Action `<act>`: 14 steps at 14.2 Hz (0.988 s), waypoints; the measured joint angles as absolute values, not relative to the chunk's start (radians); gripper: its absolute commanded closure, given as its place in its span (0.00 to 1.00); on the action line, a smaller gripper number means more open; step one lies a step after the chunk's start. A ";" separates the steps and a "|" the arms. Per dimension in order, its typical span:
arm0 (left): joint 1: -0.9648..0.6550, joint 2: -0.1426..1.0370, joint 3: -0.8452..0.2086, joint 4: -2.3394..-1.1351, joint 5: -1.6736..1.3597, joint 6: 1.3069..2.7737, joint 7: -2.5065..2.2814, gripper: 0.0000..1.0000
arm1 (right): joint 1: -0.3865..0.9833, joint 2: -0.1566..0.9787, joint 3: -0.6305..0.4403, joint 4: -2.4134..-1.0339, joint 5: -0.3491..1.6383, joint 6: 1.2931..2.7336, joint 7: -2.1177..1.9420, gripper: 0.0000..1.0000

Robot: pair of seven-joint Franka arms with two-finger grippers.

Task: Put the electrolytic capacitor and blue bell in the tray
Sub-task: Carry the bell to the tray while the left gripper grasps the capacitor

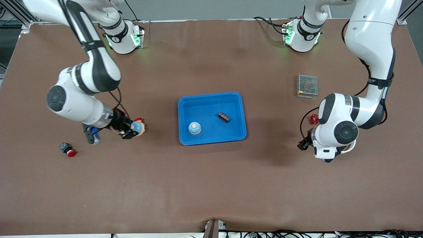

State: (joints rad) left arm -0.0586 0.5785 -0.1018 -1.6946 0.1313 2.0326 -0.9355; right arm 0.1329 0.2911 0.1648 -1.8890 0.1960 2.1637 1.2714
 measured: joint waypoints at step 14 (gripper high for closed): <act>0.033 0.595 -0.105 -1.822 0.170 2.160 -0.822 0.57 | 0.501 0.433 0.164 -1.897 -0.070 2.304 1.946 1.00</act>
